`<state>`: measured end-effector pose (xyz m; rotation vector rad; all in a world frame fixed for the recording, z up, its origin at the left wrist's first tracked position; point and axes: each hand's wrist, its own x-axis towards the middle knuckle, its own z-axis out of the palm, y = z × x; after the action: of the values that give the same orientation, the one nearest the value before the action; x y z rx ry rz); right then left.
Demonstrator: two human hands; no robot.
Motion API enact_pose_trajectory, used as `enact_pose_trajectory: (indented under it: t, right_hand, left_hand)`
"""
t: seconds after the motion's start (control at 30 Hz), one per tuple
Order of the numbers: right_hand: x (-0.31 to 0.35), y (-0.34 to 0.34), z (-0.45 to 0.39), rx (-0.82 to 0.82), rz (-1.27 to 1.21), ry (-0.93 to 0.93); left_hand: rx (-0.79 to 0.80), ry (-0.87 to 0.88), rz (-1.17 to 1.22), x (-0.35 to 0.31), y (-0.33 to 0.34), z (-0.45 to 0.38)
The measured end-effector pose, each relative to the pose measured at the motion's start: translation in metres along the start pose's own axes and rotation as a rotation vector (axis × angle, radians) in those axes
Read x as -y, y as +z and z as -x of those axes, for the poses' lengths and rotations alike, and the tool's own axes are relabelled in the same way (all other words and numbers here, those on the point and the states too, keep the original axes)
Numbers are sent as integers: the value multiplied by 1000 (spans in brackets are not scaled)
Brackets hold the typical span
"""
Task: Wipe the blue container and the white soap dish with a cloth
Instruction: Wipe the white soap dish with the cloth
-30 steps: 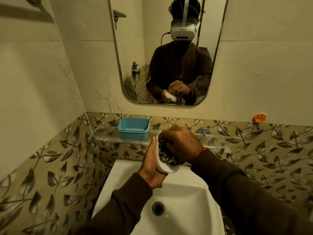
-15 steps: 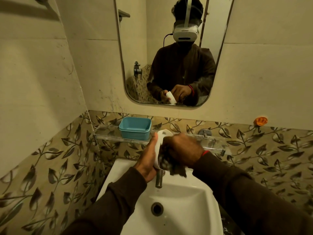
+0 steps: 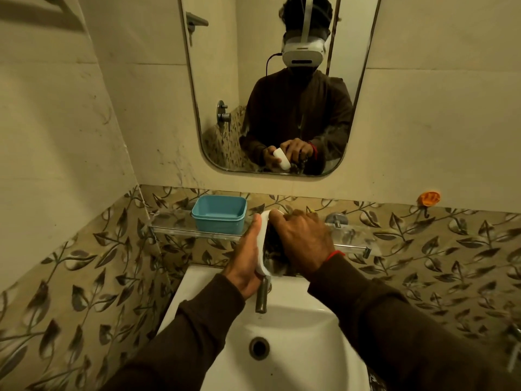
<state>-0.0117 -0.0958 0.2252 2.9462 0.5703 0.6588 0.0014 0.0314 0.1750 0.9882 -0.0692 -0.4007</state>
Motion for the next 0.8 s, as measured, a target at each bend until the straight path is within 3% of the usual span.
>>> enact_pose_trajectory:
  t: [0.13,0.27,0.47,0.53,0.63,0.8]
  right_hand:
    - [9,5,8,218,-143,-27]
    - [22,5,11,438,-477,47]
    - [23,-1,9,410,-1065,389]
    - [27,-2,9,334,-1172,403]
    - [25,0,10,287,-964,233]
    - [23,-6,14,448,-514,-21]
  left_hand:
    - [-48,-10,-2,13,-11,-3]
    - [-74,18,47,16,-18,-6]
    - [-55,-48,222,21,-24,-3]
    - [-30,-15,275,17,-24,-5]
    - [-15,64,250,10,-28,-7]
    - [-28,20,88,16,-29,-5]
